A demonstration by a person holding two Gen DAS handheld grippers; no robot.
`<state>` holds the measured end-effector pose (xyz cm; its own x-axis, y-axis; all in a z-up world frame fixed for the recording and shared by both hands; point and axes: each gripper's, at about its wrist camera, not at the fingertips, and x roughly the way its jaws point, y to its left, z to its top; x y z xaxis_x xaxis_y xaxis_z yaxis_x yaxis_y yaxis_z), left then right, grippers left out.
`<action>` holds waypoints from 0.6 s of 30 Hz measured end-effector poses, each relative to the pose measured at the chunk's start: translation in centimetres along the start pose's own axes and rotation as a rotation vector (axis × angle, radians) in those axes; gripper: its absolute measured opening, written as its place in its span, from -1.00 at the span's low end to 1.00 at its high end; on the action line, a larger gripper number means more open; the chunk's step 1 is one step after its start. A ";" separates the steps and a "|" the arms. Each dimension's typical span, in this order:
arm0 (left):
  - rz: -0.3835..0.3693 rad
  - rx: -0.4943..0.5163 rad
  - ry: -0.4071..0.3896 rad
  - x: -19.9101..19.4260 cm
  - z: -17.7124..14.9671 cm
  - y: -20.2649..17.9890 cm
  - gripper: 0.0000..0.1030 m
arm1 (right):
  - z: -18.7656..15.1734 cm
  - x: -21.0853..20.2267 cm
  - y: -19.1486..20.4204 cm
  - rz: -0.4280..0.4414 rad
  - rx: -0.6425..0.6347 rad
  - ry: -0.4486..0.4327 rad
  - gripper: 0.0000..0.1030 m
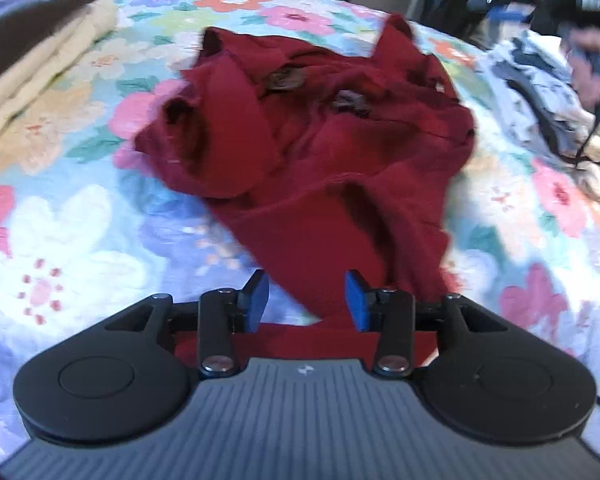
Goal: Fold clothes
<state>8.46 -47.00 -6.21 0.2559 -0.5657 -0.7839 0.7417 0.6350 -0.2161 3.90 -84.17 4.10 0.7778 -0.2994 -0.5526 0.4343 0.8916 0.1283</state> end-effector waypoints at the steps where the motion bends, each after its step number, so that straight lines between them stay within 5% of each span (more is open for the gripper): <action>1: -0.020 0.010 0.002 0.1 0.1 -0.5 -0.19 | -1.8 -0.2 0.2 0.001 0.000 0.016 -0.02; 5: -0.067 0.050 -0.028 0.3 0.3 -2.3 -0.02 | -7.9 1.2 0.7 0.060 0.024 0.151 0.05; 11: -0.117 0.057 0.015 1.4 0.3 -5.3 0.04 | -12.7 1.2 1.3 0.319 0.173 0.345 0.05; 14: -0.124 0.068 0.000 1.6 -0.7 -6.3 0.05 | -13.7 0.4 2.2 0.391 0.167 0.367 0.07; 18: -0.104 0.022 0.066 4.0 -1.3 -6.5 0.42 | -14.3 0.7 2.5 0.402 0.136 0.359 0.14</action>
<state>3.85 -52.75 -8.66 0.1358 -0.5914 -0.7948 0.7757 0.5625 -0.2860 -1.00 -77.28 -7.78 0.7011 0.2111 -0.6811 0.2087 0.8526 0.4791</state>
